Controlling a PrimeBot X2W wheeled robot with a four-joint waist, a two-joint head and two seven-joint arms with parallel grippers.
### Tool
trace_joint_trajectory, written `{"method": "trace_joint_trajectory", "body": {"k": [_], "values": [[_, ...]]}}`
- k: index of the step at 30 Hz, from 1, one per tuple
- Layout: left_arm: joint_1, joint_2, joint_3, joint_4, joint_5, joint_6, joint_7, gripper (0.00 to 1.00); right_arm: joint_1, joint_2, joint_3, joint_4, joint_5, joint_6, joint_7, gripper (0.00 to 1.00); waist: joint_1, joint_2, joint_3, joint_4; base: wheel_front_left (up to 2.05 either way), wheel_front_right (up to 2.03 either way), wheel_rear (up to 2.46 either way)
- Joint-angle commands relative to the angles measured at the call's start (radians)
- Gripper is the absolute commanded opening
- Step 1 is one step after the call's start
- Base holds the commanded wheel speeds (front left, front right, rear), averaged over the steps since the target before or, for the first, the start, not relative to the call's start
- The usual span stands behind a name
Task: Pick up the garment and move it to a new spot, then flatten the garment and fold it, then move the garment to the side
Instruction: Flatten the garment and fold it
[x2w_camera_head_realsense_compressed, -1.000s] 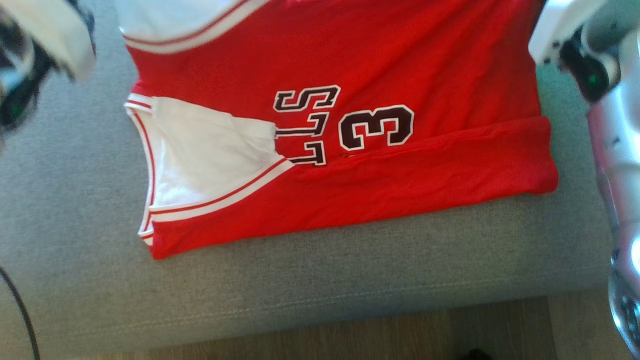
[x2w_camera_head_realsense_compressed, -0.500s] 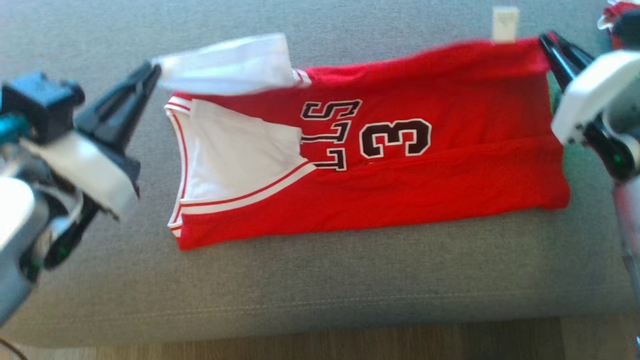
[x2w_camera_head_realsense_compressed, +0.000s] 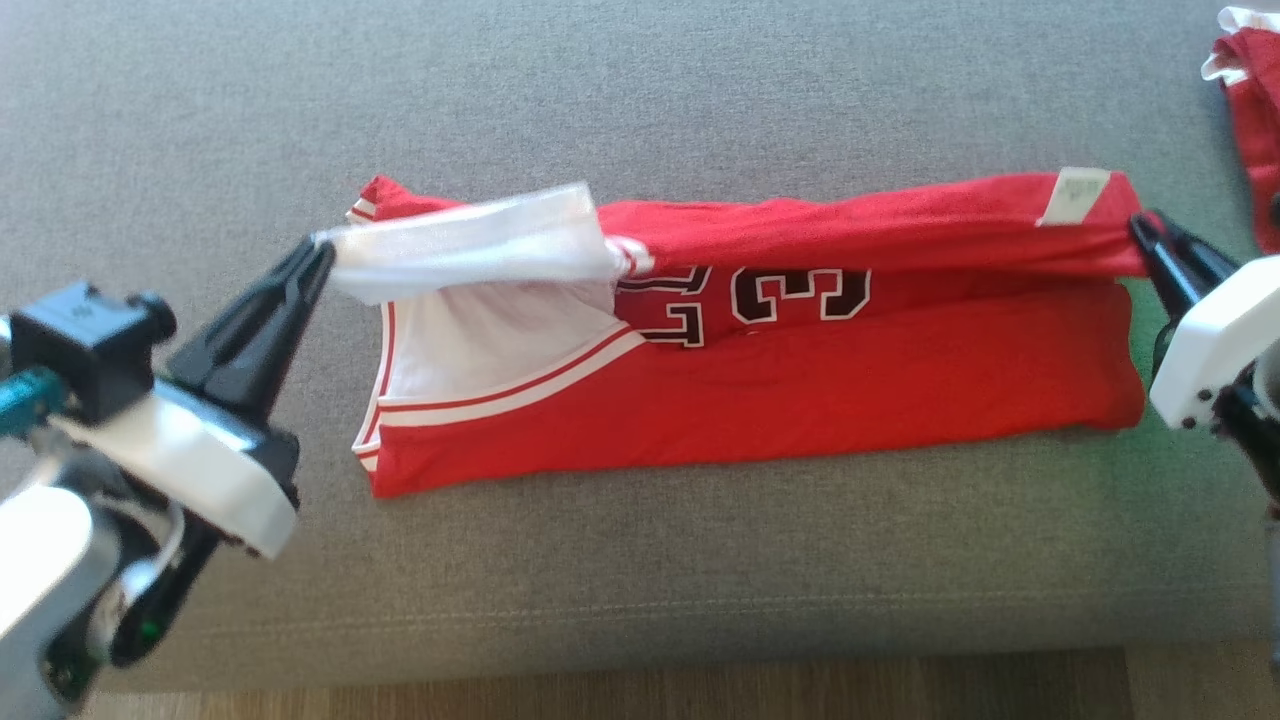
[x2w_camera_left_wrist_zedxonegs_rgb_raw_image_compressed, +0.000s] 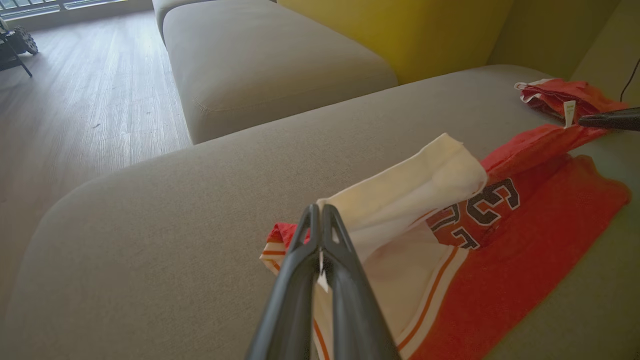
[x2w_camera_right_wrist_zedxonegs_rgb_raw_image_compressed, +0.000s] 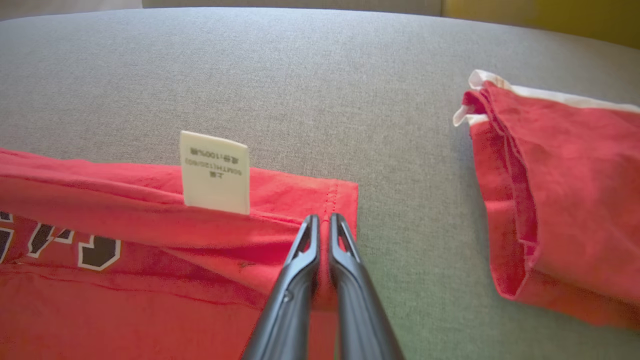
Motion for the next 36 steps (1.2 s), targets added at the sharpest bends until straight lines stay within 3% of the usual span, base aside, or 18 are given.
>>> {"method": "trace_joint_trajectory", "body": {"k": [1,9,10,11,12,13,14,21,26,31,36], "values": [[-0.006,0.049,0.053,-0.026,-0.007,0.012,-0.015,0.00,0.014,-0.003,-0.001,-0.048,-0.006,0.000,0.011,0.00,0.0001,-0.0001,0.000,-0.001,0.00,0.00,0.00],[0.072,0.017,0.020,-0.016,-0.034,0.041,-0.031,0.00,0.069,0.022,-0.018,-0.087,-0.023,0.000,0.046,0.00,0.0001,-0.0001,0.012,0.003,0.00,0.00,0.00],[0.085,0.002,0.010,-0.003,-0.042,0.042,-0.031,0.00,0.075,0.024,-0.019,-0.091,-0.026,0.000,0.050,0.24,0.0001,-0.0001,0.013,0.004,0.00,0.00,0.00],[0.091,-0.006,0.004,0.007,-0.046,0.042,-0.028,0.02,0.077,0.025,-0.019,-0.093,-0.028,0.000,0.052,0.39,0.0001,-0.0001,0.012,0.005,0.00,0.00,0.00],[0.094,-0.012,-0.002,0.017,-0.046,0.043,-0.027,0.32,0.080,0.027,-0.018,-0.094,-0.030,0.000,0.054,0.75,0.0001,-0.0001,0.011,0.005,0.00,0.00,0.00],[0.099,-0.022,-0.005,0.027,-0.052,0.046,-0.026,0.74,0.082,0.029,-0.016,-0.097,-0.030,0.000,0.058,1.00,0.0001,-0.0001,0.009,0.005,0.00,0.00,0.00],[0.103,-0.031,-0.009,0.035,-0.058,0.048,-0.023,1.00,0.085,0.029,-0.014,-0.099,-0.029,0.000,0.064,1.00,0.0001,-0.0001,0.008,0.004,0.00,0.00,0.00],[0.124,-0.084,-0.006,0.076,-0.070,0.076,-0.054,1.00,0.120,0.033,-0.035,-0.136,-0.021,0.000,0.094,1.00,0.0001,-0.0001,-0.017,-0.001,0.00,0.00,0.00],[0.162,-0.122,0.039,0.084,-0.054,0.152,-0.103,1.00,0.175,0.066,-0.080,-0.203,-0.012,0.000,0.089,1.00,0.0001,-0.0001,-0.055,-0.005,0.00,0.00,0.00],[0.230,-0.202,0.110,0.066,-0.002,0.237,-0.123,1.00,0.239,0.135,-0.117,-0.268,0.006,0.000,0.064,1.00,0.0001,-0.0001,-0.089,-0.010,0.00,0.00,0.00],[0.302,-0.306,0.159,0.048,0.100,0.260,-0.124,1.00,0.261,0.205,-0.137,-0.270,0.006,0.000,0.013,1.00,0.0001,-0.0001,-0.106,-0.016,0.00,0.00,0.00]]}}
